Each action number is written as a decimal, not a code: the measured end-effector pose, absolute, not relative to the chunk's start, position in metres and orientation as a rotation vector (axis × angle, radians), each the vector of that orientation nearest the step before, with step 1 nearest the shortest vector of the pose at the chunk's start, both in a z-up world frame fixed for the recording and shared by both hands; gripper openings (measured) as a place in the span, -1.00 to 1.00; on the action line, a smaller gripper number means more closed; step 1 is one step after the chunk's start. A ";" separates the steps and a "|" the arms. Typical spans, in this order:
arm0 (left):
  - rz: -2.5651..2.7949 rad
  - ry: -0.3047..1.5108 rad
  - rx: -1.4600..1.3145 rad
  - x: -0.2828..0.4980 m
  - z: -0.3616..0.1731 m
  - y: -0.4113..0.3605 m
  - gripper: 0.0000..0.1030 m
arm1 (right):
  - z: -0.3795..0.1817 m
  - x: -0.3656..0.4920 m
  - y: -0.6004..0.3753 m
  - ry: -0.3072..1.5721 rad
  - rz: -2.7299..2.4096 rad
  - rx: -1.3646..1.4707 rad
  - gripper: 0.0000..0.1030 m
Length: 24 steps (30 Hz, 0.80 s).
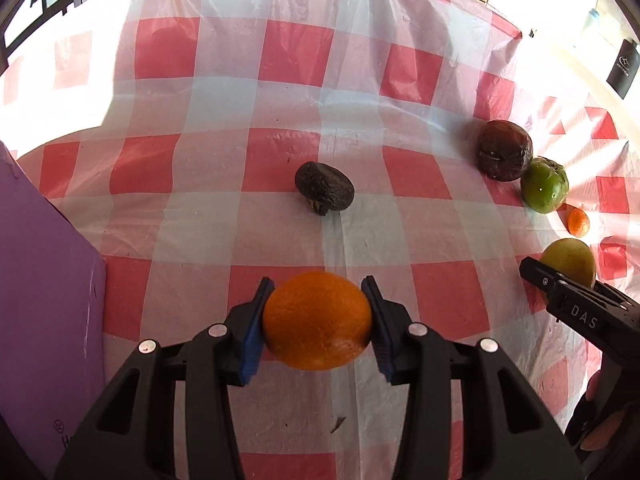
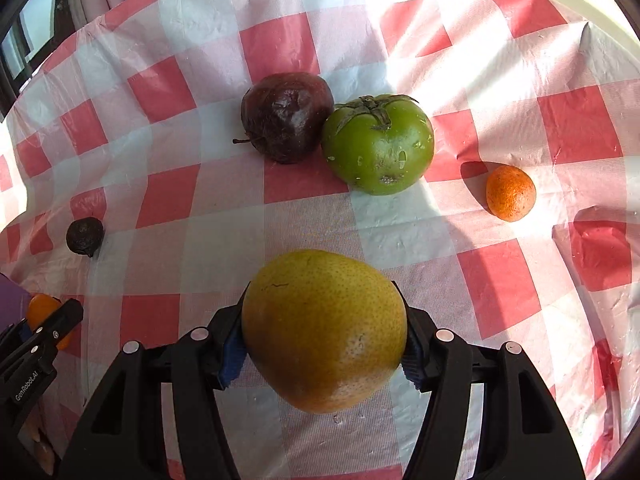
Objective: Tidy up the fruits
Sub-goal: 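Carry the orange and yellow pear into the box and open both grippers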
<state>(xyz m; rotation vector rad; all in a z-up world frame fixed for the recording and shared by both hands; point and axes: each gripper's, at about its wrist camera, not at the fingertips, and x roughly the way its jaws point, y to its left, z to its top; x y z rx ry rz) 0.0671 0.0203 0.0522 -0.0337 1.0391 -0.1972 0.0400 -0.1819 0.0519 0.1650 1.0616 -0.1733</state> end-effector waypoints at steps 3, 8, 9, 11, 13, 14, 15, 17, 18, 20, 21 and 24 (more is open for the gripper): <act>-0.264 1.067 -0.035 0.040 0.062 0.017 -0.13 | 0.058 0.005 -0.170 1.108 -0.188 0.165 0.18; -0.400 1.049 -0.001 -0.006 0.090 0.026 -0.13 | 0.069 -0.050 -0.151 1.143 -0.195 0.186 0.18; -0.430 1.043 0.002 -0.015 0.096 0.030 -0.13 | 0.071 -0.060 -0.149 1.150 -0.198 0.199 0.18; -0.480 1.027 0.001 -0.035 0.111 0.041 -0.13 | 0.074 -0.077 -0.145 1.162 -0.218 0.235 0.18; -0.529 1.024 -0.024 -0.050 0.123 0.050 -0.13 | 0.076 -0.094 -0.140 1.175 -0.237 0.270 0.18; -0.553 1.022 -0.041 -0.057 0.130 0.059 -0.13 | 0.077 -0.102 -0.136 1.179 -0.245 0.285 0.18; -0.575 1.014 -0.056 -0.062 0.137 0.064 -0.13 | 0.078 -0.109 -0.133 1.182 -0.250 0.298 0.18; -0.618 0.986 -0.074 -0.071 0.151 0.077 -0.13 | 0.083 -0.122 -0.123 1.184 -0.250 0.317 0.18; -0.634 0.965 -0.081 -0.074 0.159 0.084 -0.13 | 0.085 -0.126 -0.116 1.180 -0.247 0.324 0.18; -0.646 0.926 -0.100 -0.079 0.174 0.103 -0.13 | 0.093 -0.134 -0.101 1.167 -0.232 0.337 0.18; -0.640 0.909 -0.111 -0.080 0.180 0.114 -0.13 | 0.098 -0.135 -0.093 1.160 -0.222 0.335 0.18; -0.582 0.870 -0.136 -0.075 0.191 0.150 -0.13 | 0.116 -0.137 -0.064 1.127 -0.173 0.329 0.18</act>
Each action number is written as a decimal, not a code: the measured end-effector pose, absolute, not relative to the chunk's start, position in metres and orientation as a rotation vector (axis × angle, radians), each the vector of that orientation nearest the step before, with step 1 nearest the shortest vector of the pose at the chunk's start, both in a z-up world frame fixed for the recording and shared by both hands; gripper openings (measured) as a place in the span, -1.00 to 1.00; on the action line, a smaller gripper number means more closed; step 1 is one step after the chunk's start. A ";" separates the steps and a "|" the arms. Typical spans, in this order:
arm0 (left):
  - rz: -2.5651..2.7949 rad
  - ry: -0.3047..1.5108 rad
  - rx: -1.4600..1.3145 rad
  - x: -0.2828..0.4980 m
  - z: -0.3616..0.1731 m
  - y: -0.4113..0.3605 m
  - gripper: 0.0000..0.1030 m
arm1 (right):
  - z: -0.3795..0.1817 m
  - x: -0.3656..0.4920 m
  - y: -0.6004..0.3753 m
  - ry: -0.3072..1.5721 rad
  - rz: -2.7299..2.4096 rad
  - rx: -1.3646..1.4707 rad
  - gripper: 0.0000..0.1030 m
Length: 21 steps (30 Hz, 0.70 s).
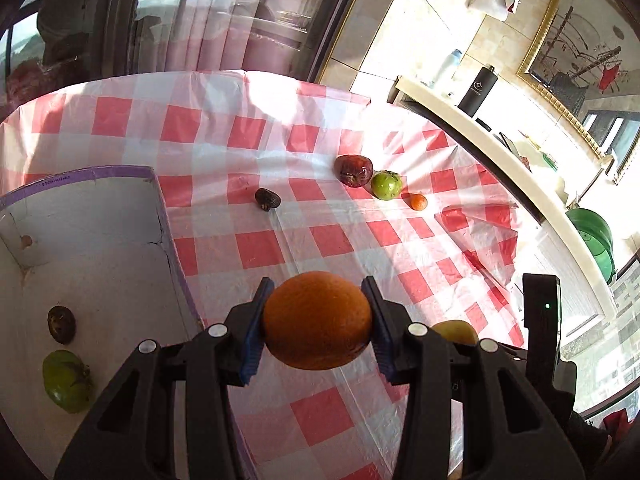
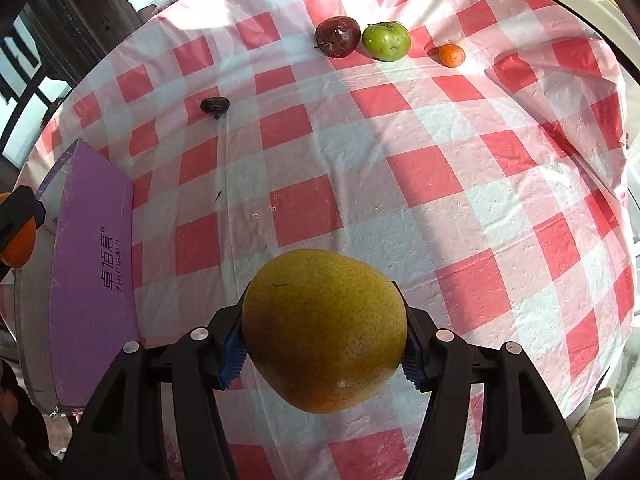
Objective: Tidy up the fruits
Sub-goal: 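Carry the orange and yellow pear into the box and open both grippers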
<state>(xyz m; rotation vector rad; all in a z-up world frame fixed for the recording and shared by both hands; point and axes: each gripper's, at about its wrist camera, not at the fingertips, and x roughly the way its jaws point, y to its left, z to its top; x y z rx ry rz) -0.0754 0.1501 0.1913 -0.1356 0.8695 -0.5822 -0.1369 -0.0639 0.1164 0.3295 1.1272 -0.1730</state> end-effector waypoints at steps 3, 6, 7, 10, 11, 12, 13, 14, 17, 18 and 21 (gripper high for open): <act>-0.487 0.850 -0.181 -0.066 0.195 0.196 -0.13 | 0.140 -0.132 -0.029 1.072 -0.093 0.297 0.18; -0.384 0.864 -0.204 -0.054 0.191 0.245 -0.13 | 0.167 -0.123 0.014 1.010 0.011 0.230 0.19; -0.358 0.874 -0.210 -0.050 0.188 0.259 -0.13 | 0.175 -0.120 0.027 0.988 0.052 0.212 0.19; -0.287 0.917 -0.206 -0.033 0.177 0.297 -0.13 | 0.196 -0.114 0.071 0.948 0.182 0.146 0.19; -0.271 0.930 -0.197 -0.027 0.173 0.306 -0.13 | 0.201 -0.113 0.089 0.945 0.239 0.119 0.19; -0.260 0.945 -0.185 -0.020 0.169 0.314 -0.13 | 0.203 -0.111 0.105 0.946 0.287 0.088 0.19; -0.256 0.960 -0.170 -0.013 0.165 0.319 -0.13 | 0.204 -0.109 0.124 0.953 0.339 0.047 0.19; -0.259 0.977 -0.148 -0.006 0.161 0.322 -0.13 | 0.203 -0.107 0.143 0.970 0.390 0.006 0.19; -0.287 1.011 -0.049 0.014 0.151 0.321 -0.13 | 0.187 -0.101 0.201 1.063 0.523 -0.140 0.19; -0.309 1.026 -0.012 0.020 0.147 0.317 -0.13 | 0.177 -0.101 0.219 1.102 0.563 -0.194 0.19; -0.403 1.044 0.094 0.035 0.139 0.300 -0.13 | 0.149 -0.100 0.265 1.200 0.651 -0.353 0.19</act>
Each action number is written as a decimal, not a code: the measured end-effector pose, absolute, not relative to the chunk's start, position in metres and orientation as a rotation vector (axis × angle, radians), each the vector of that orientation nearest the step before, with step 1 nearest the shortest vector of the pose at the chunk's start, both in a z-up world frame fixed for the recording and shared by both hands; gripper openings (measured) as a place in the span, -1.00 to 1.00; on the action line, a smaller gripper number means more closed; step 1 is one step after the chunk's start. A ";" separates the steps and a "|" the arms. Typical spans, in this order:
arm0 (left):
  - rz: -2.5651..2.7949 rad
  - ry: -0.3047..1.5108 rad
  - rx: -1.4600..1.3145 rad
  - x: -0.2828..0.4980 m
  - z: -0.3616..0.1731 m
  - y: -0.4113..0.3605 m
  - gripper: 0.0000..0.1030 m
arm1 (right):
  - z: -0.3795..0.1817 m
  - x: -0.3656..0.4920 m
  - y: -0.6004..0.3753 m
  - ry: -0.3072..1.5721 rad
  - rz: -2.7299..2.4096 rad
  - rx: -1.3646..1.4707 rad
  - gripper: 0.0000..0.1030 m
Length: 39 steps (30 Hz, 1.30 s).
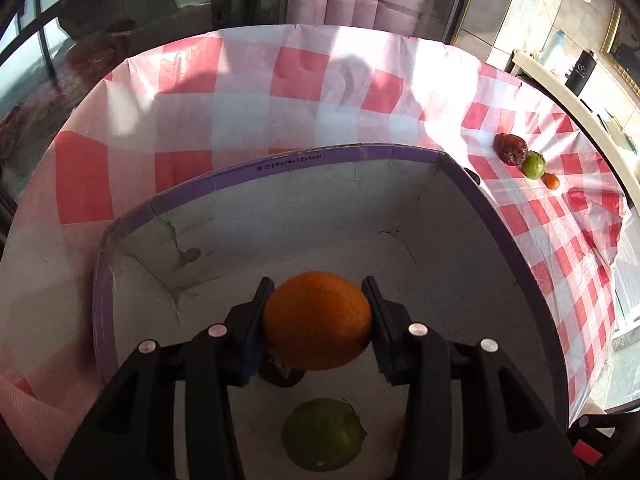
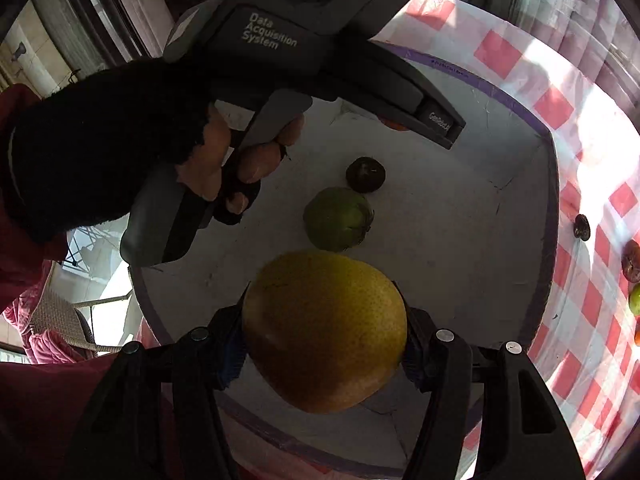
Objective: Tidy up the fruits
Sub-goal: 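Carry the orange and yellow pear into the box and open both grippers, then withdraw both grippers from the box toward the remaining fruits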
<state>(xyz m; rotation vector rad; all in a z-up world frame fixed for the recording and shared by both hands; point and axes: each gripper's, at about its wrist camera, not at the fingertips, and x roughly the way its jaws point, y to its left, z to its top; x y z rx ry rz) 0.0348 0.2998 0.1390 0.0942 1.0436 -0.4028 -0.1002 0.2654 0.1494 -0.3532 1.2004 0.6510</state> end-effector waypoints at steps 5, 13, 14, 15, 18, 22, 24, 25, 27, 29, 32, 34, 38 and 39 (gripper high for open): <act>-0.608 1.106 0.265 0.058 0.129 0.273 -0.13 | 0.112 -0.104 0.326 1.331 0.782 -0.559 0.18; -0.650 1.152 0.401 0.061 0.102 0.246 -0.13 | 0.086 -0.081 0.346 1.529 0.804 -0.422 0.18; -0.646 1.158 0.396 0.061 0.099 0.246 -0.13 | 0.084 -0.081 0.343 1.541 0.803 -0.396 0.18; -0.644 1.165 0.383 0.063 0.096 0.247 -0.13 | 0.083 -0.080 0.340 1.548 0.798 -0.370 0.18; -0.641 1.191 0.368 0.066 0.087 0.251 -0.13 | 0.081 -0.076 0.331 1.565 0.776 -0.291 0.19; -0.631 1.222 0.408 0.066 0.070 0.250 -0.13 | 0.072 -0.070 0.324 1.592 0.696 -0.295 0.19; -0.628 1.234 0.428 0.064 0.063 0.249 -0.13 | 0.063 -0.069 0.319 1.632 0.660 -0.281 0.19; -0.628 1.239 0.438 0.063 0.060 0.248 -0.13 | 0.063 -0.070 0.319 1.634 0.655 -0.288 0.19; -0.628 1.249 0.456 0.061 0.055 0.246 -0.12 | 0.065 -0.074 0.328 1.605 0.665 -0.355 0.19; -0.628 1.230 0.476 0.059 0.054 0.245 -0.10 | 0.064 -0.075 0.330 1.606 0.652 -0.382 0.19; -0.625 1.236 0.456 0.063 0.056 0.250 -0.08 | 0.065 -0.075 0.330 1.608 0.647 -0.384 0.20; -0.606 1.233 0.468 0.066 0.057 0.253 0.10 | 0.067 -0.075 0.330 1.606 0.660 -0.367 0.25; -0.580 1.229 0.465 0.070 0.057 0.262 0.48 | 0.073 -0.071 0.322 1.584 0.670 -0.349 0.28; -0.573 1.228 0.455 0.070 0.057 0.266 0.56 | 0.075 -0.071 0.321 1.577 0.673 -0.339 0.32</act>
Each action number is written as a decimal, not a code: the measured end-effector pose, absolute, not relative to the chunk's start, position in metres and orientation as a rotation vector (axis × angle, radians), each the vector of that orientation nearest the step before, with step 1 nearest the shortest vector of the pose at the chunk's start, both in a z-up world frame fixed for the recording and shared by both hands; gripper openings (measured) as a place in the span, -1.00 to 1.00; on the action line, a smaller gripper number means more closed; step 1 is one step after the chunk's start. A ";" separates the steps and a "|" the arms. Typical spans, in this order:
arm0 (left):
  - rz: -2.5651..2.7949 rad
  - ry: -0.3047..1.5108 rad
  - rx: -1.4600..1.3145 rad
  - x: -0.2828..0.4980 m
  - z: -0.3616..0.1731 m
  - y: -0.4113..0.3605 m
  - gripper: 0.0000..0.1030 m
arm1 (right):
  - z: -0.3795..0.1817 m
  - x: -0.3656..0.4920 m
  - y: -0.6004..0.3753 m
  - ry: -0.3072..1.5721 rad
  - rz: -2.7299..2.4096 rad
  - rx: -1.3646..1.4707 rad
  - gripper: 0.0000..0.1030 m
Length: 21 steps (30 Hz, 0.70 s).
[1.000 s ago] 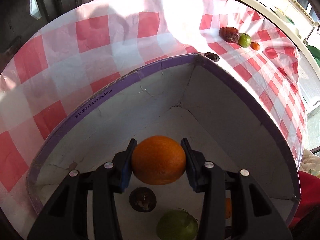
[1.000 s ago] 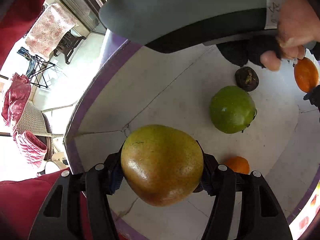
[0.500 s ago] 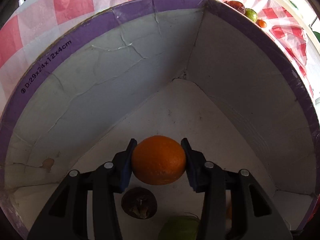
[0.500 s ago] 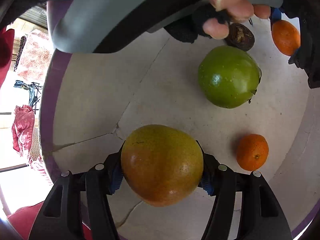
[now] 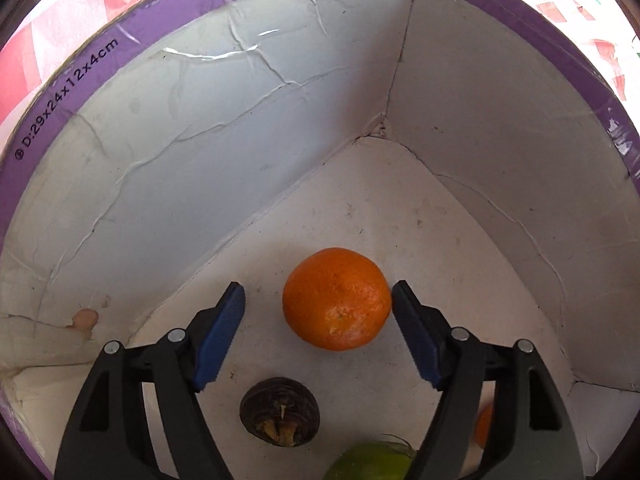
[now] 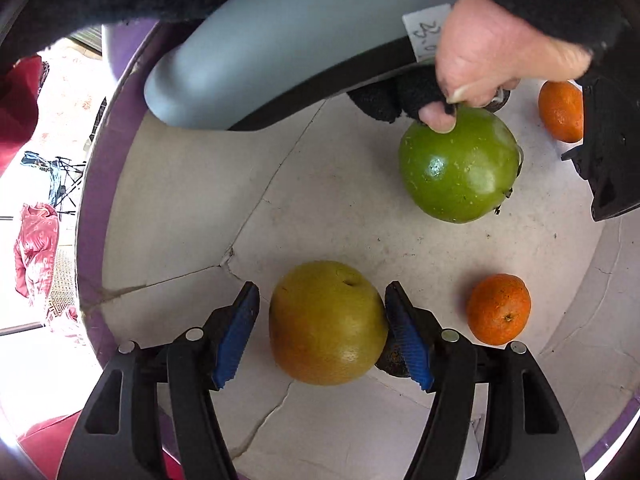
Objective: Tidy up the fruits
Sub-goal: 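Withdraw both grippers from the box toward the remaining fruits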
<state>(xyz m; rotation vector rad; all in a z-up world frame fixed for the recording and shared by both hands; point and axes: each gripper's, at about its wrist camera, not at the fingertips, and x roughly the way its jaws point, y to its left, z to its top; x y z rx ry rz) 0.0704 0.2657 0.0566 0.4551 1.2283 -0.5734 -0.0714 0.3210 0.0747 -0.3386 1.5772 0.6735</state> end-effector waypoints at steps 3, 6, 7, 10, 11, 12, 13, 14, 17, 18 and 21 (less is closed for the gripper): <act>-0.548 1.235 0.436 0.071 0.056 0.278 0.72 | 0.083 -0.082 0.302 1.552 0.686 -0.303 0.45; -0.506 1.235 0.409 0.075 0.062 0.289 0.86 | 0.100 -0.084 0.292 1.475 0.705 -0.303 0.61; -0.488 1.226 0.399 0.077 0.066 0.293 0.86 | 0.107 -0.086 0.289 1.430 0.717 -0.317 0.62; -0.401 1.179 0.385 0.084 0.083 0.303 0.87 | 0.133 -0.098 0.278 1.297 0.760 -0.346 0.66; -0.371 1.149 0.379 0.085 0.091 0.306 0.87 | 0.142 -0.101 0.273 1.254 0.774 -0.348 0.67; -0.344 1.106 0.374 0.086 0.102 0.307 0.87 | 0.154 -0.103 0.265 1.202 0.787 -0.342 0.67; -0.326 1.061 0.361 0.085 0.115 0.310 0.87 | 0.167 -0.097 0.256 1.152 0.794 -0.330 0.67; -0.312 1.018 0.343 0.085 0.128 0.312 0.87 | 0.179 -0.098 0.243 1.094 0.794 -0.308 0.67; -0.235 0.847 0.299 0.070 0.172 0.311 0.96 | 0.218 -0.098 0.196 0.897 0.760 -0.199 0.67; -0.209 0.787 0.282 0.057 0.190 0.308 0.96 | 0.229 -0.099 0.179 0.840 0.731 -0.159 0.69; -0.142 0.657 0.200 0.034 0.228 0.273 0.96 | 0.248 -0.088 0.130 0.734 0.582 -0.021 0.71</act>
